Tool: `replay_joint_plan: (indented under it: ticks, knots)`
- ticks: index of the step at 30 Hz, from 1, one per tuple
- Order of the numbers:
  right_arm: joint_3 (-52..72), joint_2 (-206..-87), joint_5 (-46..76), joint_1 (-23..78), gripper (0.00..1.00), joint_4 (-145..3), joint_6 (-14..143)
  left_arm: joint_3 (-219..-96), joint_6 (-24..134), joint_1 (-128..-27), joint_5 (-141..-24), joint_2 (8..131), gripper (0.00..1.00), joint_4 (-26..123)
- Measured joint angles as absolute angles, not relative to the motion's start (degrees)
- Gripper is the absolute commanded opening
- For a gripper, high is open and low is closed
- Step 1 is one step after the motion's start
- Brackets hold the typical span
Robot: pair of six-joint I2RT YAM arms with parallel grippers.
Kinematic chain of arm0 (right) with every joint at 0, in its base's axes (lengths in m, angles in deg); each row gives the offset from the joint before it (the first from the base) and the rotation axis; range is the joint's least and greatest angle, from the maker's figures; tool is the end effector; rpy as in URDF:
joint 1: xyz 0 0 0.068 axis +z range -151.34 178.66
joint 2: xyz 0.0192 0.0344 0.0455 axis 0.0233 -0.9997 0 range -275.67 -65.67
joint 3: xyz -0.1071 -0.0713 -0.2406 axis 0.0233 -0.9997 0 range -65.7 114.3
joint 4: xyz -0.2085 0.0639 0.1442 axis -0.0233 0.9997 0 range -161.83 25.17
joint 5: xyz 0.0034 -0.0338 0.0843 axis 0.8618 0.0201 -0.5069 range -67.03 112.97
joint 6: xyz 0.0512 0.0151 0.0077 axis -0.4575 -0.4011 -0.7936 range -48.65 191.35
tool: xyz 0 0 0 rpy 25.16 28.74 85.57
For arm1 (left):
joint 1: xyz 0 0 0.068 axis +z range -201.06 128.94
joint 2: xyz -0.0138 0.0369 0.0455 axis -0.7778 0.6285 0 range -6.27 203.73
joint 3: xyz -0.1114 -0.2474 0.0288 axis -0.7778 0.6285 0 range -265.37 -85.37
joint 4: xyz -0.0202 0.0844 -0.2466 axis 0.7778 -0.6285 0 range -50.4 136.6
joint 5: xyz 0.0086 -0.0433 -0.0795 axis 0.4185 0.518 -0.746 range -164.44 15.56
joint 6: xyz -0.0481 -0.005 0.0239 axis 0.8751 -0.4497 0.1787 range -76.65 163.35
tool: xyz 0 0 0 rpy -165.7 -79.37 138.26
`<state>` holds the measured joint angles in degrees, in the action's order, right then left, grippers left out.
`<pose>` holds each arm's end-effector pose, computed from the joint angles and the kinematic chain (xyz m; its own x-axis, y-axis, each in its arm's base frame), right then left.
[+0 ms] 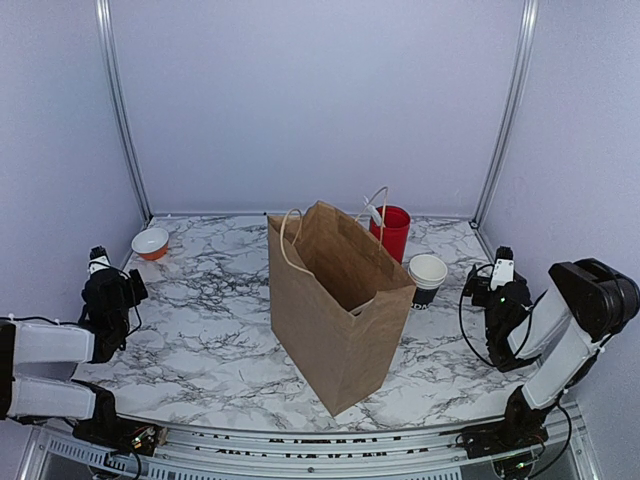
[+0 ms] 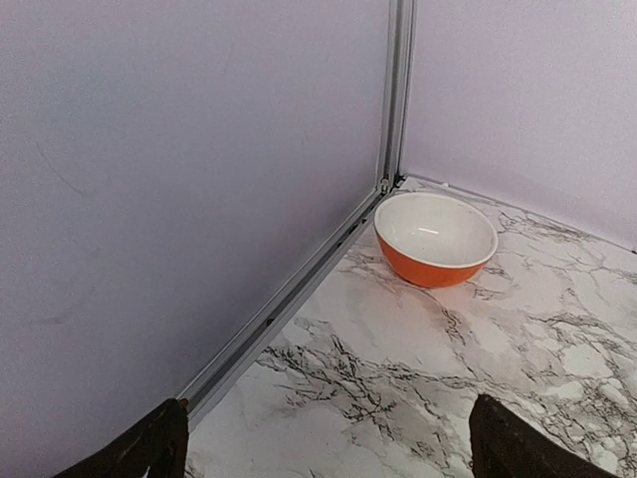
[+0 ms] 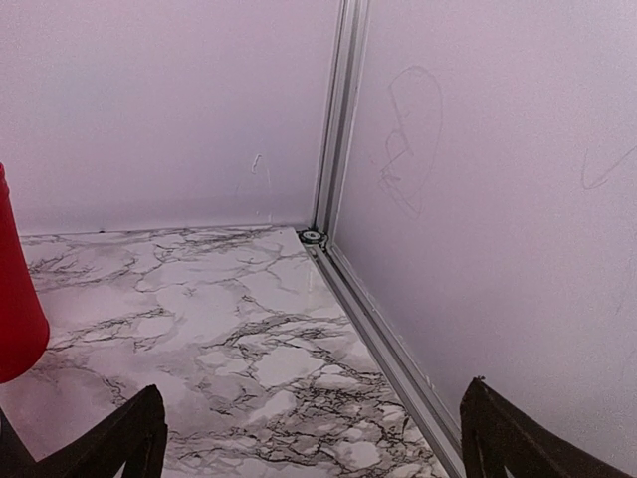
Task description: Pack the takeout coffee
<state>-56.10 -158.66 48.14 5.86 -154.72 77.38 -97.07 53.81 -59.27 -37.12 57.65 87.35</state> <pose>0.2278 0.0135 0.1397 -0.0409 -0.1009 -0.9941 0.3059 0.9459 -0.1086 0.2027 -0.0075 0.1733 -0.1074 -0.1304 -0.9856 -0.5023 0.8627 -0.0594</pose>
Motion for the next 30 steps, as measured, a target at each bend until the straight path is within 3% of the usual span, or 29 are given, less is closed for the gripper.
replay_joint_plan:
  ticks: [15,30]
  knots:
    - [-56.1,-158.7,48.1,5.8,1.00,-154.7,77.4,-95.4,45.3,-58.5,-44.8,75.3,0.99,116.4]
    - [-56.1,-158.7,48.1,5.8,1.00,-154.7,77.4,-98.5,44.5,-53.6,-57.2,81.3,0.99,118.7]
